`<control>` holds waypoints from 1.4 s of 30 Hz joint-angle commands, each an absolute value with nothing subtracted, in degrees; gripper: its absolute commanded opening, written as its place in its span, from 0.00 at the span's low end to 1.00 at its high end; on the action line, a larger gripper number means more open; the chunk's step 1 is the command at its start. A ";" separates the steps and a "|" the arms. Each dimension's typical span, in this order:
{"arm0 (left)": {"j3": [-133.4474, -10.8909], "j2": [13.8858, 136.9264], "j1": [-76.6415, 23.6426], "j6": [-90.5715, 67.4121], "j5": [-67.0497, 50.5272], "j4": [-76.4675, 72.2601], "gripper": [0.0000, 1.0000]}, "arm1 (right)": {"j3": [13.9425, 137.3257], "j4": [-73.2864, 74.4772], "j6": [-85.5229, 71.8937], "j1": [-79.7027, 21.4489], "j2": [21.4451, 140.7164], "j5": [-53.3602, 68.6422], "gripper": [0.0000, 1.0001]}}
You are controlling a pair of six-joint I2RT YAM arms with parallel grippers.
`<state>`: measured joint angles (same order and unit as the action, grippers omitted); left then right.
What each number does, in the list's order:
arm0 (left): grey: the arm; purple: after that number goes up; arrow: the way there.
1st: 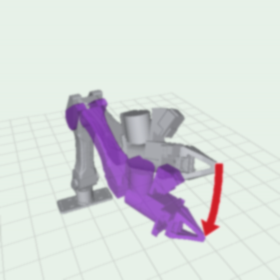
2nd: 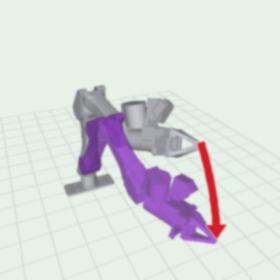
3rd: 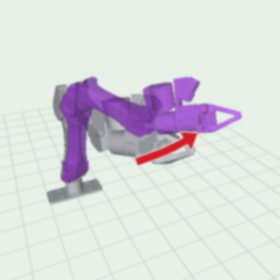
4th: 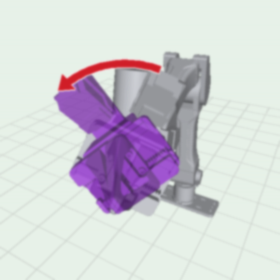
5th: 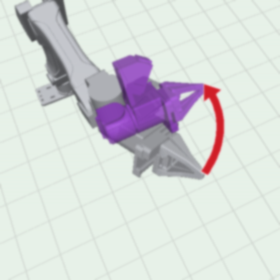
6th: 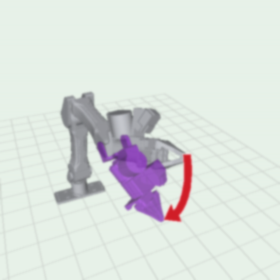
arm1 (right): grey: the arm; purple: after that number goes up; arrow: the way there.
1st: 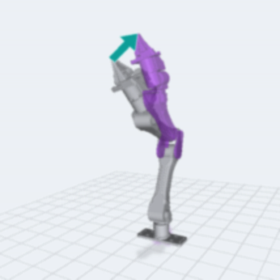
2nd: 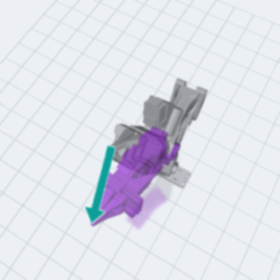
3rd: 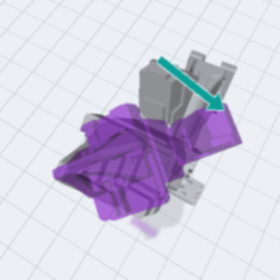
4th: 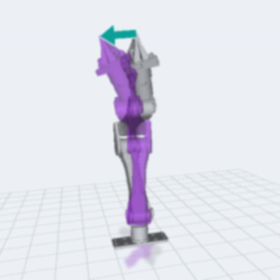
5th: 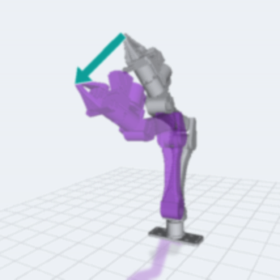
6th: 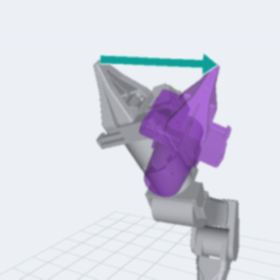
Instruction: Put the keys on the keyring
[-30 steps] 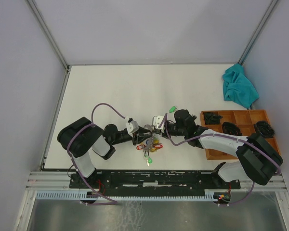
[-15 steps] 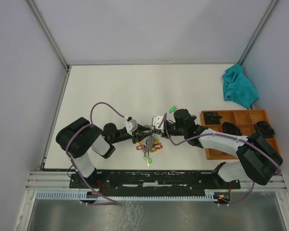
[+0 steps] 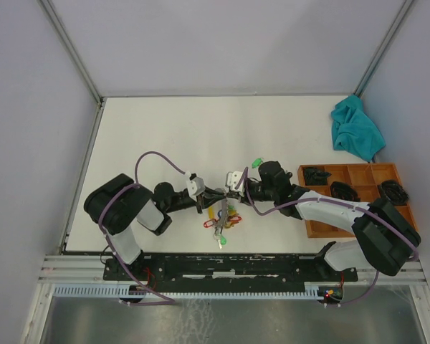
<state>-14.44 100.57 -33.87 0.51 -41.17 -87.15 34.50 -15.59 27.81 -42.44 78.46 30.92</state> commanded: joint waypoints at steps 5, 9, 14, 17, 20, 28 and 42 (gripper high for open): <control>-13.45 99.64 -34.06 1.75 -42.50 -98.86 0.03 | 36.17 -15.55 29.03 -42.04 76.10 29.47 0.14; -13.81 96.78 -34.01 1.51 -41.39 -93.31 0.03 | 35.07 -12.68 29.41 -41.85 73.94 24.09 0.24; -15.07 90.98 -34.56 3.83 -38.43 -79.06 0.03 | 32.79 -14.53 29.34 -41.67 71.00 23.10 0.27; -16.13 86.99 -35.84 8.46 -36.23 -70.08 0.03 | 33.66 -14.39 29.85 -41.66 72.03 24.54 0.28; -17.14 84.38 -36.91 10.88 -34.02 -63.35 0.03 | 34.32 -14.71 30.01 -41.67 72.55 25.16 0.29; -17.95 83.34 -38.04 11.30 -30.43 -60.52 0.03 | 34.97 -11.15 26.69 -41.72 70.89 29.99 0.29; -17.48 82.28 -39.26 13.38 -30.40 -60.40 0.03 | 36.62 -17.22 19.89 -41.67 77.35 30.06 0.27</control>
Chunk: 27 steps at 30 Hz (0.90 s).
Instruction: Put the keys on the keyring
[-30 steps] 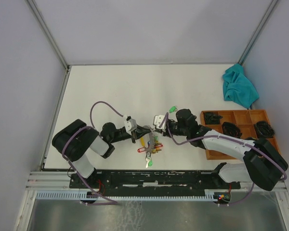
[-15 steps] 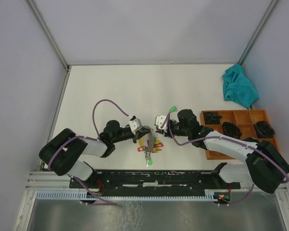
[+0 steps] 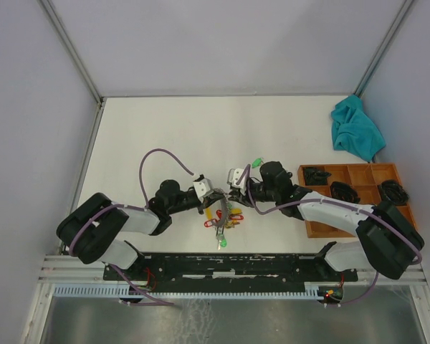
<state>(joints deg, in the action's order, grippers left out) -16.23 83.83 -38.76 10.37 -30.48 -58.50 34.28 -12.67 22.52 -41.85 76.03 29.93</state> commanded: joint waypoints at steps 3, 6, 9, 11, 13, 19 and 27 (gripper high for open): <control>-17.49 82.27 -39.42 13.61 -30.41 -60.47 0.03 | 36.95 -17.46 19.62 -41.66 78.28 30.17 0.26; -17.48 82.48 -39.54 13.82 -30.48 -60.50 0.03 | 36.96 -18.28 19.15 -41.69 78.84 30.43 0.26; -17.44 82.68 -39.64 13.85 -30.76 -60.80 0.03 | 37.13 -18.63 18.92 -41.69 79.41 30.90 0.25; -17.49 82.79 -39.63 13.85 -30.76 -60.97 0.03 | 37.34 -18.63 18.75 -41.70 79.82 31.51 0.23; -17.49 82.79 -39.72 13.80 -30.68 -61.14 0.03 | 37.60 -18.63 18.51 -41.66 80.21 32.53 0.22; -17.49 83.06 -39.90 13.88 -31.21 -61.38 0.03 | 38.79 -18.43 17.95 -41.67 81.60 34.64 0.19; -15.66 82.13 -39.98 12.16 -28.89 -63.87 0.25 | 39.29 -19.52 17.75 -41.09 82.07 34.49 0.02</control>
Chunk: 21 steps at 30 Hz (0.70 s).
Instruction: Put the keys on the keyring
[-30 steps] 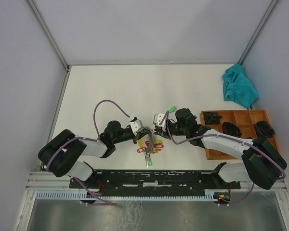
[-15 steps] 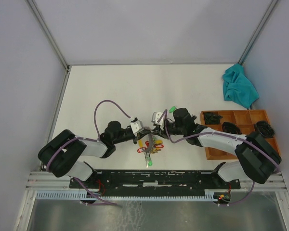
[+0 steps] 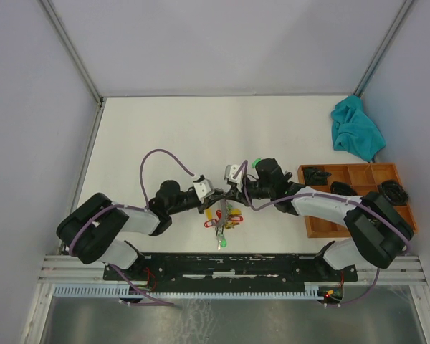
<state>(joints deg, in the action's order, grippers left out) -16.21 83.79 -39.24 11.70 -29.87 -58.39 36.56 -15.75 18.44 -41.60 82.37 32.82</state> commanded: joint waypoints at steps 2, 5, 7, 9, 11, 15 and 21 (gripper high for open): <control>-14.09 81.68 -39.91 11.01 -26.48 -66.20 0.32 | 38.48 -21.24 16.85 -40.34 81.59 34.98 0.01; -11.90 81.51 -39.44 8.85 -23.93 -69.93 0.39 | 37.39 -23.80 15.78 -39.04 80.96 36.39 0.01; -10.88 81.56 -39.10 7.50 -23.98 -71.86 0.41 | 36.86 -25.31 15.20 -38.41 80.74 37.08 0.01; -10.09 81.45 -38.83 6.38 -25.17 -73.32 0.41 | 36.38 -26.35 14.94 -37.94 80.61 37.91 0.01; -9.49 81.56 -38.69 5.85 -26.44 -75.22 0.41 | 35.82 -27.88 14.86 -37.40 80.53 38.18 0.01; -9.42 82.13 -38.27 4.25 -27.99 -78.44 0.37 | 34.68 -30.14 14.98 -36.93 80.11 39.95 0.01; -10.11 84.15 -36.85 1.71 -30.65 -83.15 0.33 | 33.76 -32.22 15.65 -36.61 79.89 43.08 0.01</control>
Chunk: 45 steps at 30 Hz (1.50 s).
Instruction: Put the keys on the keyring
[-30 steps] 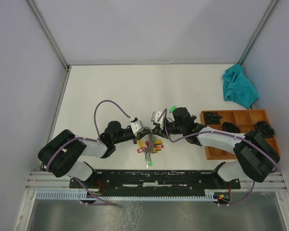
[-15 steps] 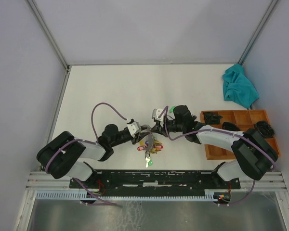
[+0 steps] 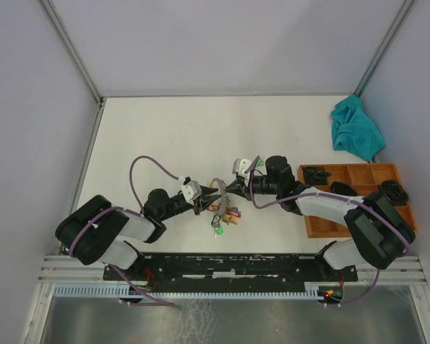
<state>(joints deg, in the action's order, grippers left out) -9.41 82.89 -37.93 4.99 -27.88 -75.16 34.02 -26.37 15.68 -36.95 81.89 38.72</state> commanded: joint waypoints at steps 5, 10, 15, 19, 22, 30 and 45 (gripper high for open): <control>-10.76 86.85 -35.41 1.24 -34.22 -85.46 0.33 | 33.61 -32.41 16.93 -36.54 80.10 45.41 0.01; -11.00 89.43 -34.11 0.05 -36.22 -88.73 0.32 | 33.86 -32.26 17.44 -36.39 80.09 47.34 0.01; -12.30 91.30 -33.51 -1.12 -38.98 -89.73 0.31 | 34.59 -30.57 18.34 -36.40 80.51 48.68 0.02; -12.90 92.01 -33.49 -1.32 -40.28 -89.69 0.31 | 34.80 -30.39 18.60 -36.39 80.91 49.32 0.02; -13.26 92.57 -33.44 -1.24 -40.87 -89.55 0.29 | 35.02 -30.34 18.74 -36.40 81.10 49.85 0.02; -13.75 92.63 -33.40 -0.42 -42.84 -88.81 0.12 | 35.79 -26.79 20.71 -36.39 81.04 50.43 0.02; -18.83 69.84 -44.87 15.62 -17.41 -37.57 0.03 | 33.70 -9.58 22.22 -36.39 69.68 37.72 0.27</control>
<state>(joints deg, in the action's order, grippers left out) -14.55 75.26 -41.21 8.03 -29.65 -55.92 34.24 -11.42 23.05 -36.58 73.21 40.95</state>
